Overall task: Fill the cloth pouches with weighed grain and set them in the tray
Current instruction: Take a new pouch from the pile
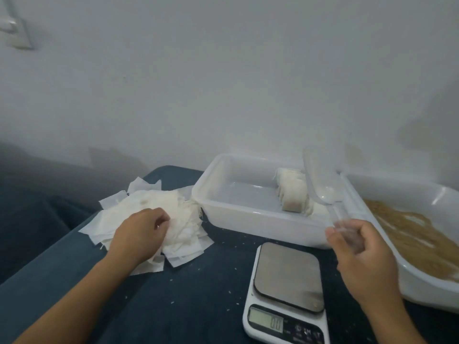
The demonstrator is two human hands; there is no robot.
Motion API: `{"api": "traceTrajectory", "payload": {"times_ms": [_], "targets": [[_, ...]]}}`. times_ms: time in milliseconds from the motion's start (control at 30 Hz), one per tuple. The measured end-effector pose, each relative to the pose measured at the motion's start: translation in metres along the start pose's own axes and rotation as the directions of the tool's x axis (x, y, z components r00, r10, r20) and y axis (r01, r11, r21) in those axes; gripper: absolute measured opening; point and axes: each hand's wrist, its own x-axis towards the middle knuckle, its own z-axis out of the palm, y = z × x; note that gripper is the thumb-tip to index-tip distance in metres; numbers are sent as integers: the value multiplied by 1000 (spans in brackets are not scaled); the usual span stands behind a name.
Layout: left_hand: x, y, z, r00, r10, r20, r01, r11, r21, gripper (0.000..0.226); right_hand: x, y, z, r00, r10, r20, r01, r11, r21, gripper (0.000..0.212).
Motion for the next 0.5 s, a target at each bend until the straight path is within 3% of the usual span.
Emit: {"api": "traceTrajectory", "payload": {"times_ms": [233, 500], "targets": [[-5, 9, -4, 986, 51, -161, -69, 991, -112, 5, 5, 10, -2, 999, 19, -41, -16, 998, 61, 24], [-9, 36, -25, 981, -59, -186, -33, 890, -455, 14, 7, 10, -3, 994, 83, -67, -71, 984, 162, 19]]}}
